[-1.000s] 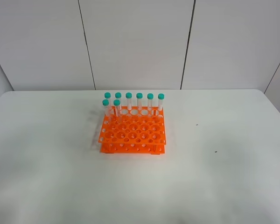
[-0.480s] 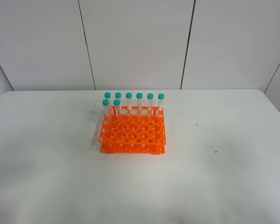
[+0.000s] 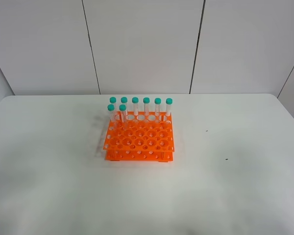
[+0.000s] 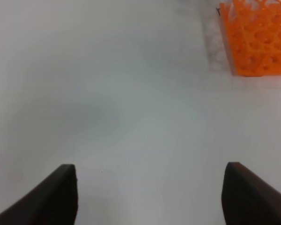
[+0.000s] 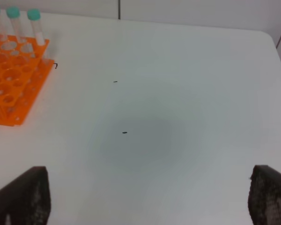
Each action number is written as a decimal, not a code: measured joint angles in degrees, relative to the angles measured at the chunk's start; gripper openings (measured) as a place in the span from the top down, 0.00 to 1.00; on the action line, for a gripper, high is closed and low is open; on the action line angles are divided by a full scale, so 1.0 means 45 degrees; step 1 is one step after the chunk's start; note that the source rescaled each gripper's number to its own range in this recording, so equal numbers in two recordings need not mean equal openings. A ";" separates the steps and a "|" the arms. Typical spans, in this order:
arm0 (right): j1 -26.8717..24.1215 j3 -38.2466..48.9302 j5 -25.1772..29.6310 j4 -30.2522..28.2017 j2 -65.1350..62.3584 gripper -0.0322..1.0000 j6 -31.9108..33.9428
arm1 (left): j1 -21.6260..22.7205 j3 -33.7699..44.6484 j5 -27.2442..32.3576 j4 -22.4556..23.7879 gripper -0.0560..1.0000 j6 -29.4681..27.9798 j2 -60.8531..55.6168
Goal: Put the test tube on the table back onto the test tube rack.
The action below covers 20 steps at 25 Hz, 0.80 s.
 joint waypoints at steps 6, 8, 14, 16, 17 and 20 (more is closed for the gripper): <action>0.0000 0.0000 0.0000 0.0000 0.0000 0.07 0.0000 | 0.0000 0.0000 0.0000 0.0013 0.00 0.0000 0.0000; 0.0000 0.0000 0.0000 0.0000 0.0000 0.07 0.0000 | 0.0000 0.0000 0.0000 0.0013 0.00 0.0000 0.0000; 0.0000 0.0000 0.0000 0.0000 0.0000 0.07 0.0000 | 0.0000 0.0000 0.0000 0.0013 0.00 0.0000 0.0000; 0.0000 0.0000 0.0000 0.0000 0.0000 0.07 0.0000 | 0.0000 0.0000 0.0000 0.0013 0.00 0.0000 0.0000; 0.0000 0.0000 0.0000 0.0000 0.0000 0.07 0.0000 | 0.0000 0.0000 0.0000 0.0013 0.00 0.0000 0.0000; 0.0000 0.0000 0.0000 0.0000 0.0000 0.07 0.0000 | 0.0000 0.0000 0.0000 0.0013 0.00 0.0000 0.0000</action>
